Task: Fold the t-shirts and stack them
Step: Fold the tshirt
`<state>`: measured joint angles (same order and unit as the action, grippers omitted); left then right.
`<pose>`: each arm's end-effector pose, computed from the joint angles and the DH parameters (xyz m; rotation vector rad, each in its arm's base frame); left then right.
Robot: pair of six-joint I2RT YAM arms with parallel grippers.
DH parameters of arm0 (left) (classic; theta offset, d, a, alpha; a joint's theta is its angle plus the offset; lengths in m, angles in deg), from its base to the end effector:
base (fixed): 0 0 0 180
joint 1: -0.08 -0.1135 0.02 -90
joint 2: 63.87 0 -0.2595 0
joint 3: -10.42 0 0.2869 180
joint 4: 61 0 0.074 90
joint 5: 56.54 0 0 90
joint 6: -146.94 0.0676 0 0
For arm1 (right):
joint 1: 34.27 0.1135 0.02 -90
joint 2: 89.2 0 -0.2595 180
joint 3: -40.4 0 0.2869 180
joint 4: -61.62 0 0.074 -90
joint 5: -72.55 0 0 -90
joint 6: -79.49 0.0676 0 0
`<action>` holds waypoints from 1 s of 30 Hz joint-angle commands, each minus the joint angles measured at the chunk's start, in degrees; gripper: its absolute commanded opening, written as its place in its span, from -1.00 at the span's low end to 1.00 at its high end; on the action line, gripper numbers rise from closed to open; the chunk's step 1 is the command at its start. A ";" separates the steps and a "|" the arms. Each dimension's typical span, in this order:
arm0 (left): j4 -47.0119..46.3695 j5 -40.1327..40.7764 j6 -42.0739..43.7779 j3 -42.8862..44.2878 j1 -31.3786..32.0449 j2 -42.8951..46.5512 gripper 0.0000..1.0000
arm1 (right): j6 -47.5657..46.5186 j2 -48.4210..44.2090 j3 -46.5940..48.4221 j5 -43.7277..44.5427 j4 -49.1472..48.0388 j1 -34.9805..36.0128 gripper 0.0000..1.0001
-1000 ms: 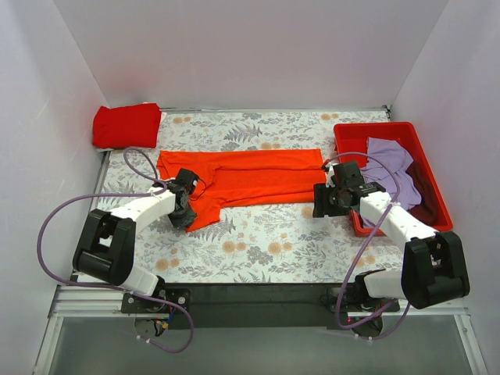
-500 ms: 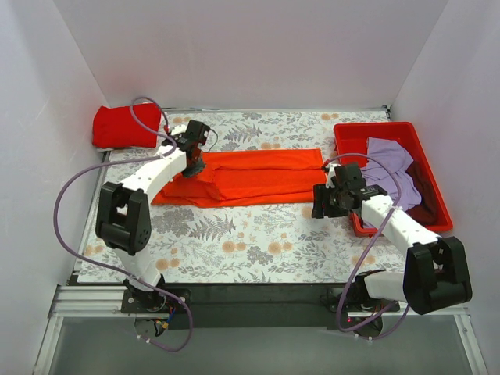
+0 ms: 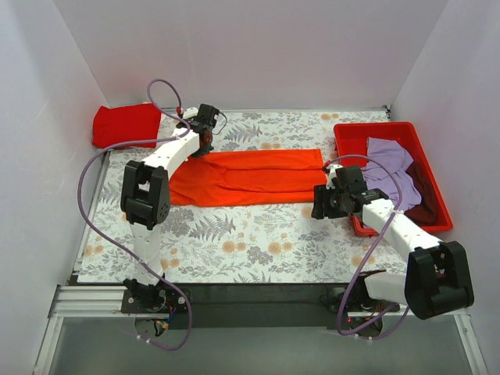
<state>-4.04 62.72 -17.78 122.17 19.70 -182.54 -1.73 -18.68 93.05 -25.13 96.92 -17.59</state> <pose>0.4706 -0.1327 0.1872 -1.2732 2.1176 0.0181 0.2762 0.0922 0.1573 -0.2299 2.5113 0.3500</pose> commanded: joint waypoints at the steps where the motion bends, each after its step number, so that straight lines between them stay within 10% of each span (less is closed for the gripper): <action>1: -1.20 2.12 1.33 2.80 -0.63 -0.77 -0.87 | -0.60 0.49 -0.06 -0.75 -3.01 0.19 0.22; 5: -1.90 3.52 1.68 2.37 -0.63 -0.86 -0.63 | 0.27 1.72 0.55 -0.84 -3.53 0.19 0.21; 13: -4.20 4.93 -0.24 -6.76 -1.86 13.61 0.50 | 3.17 2.87 2.66 1.08 -4.76 0.10 0.19; 23: -8.05 -10.44 -11.06 -44.25 -17.76 41.99 0.52 | 6.25 5.23 4.86 6.19 -8.98 -3.06 0.08; 30: -13.41 -14.93 -11.15 -54.24 -23.65 45.03 0.37 | 6.34 8.67 7.23 4.26 -10.83 -5.52 -0.10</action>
<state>-12.61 51.18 -28.01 68.49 -1.94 -138.15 4.19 -10.74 97.60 -20.50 88.68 -22.46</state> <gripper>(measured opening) 0.705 0.461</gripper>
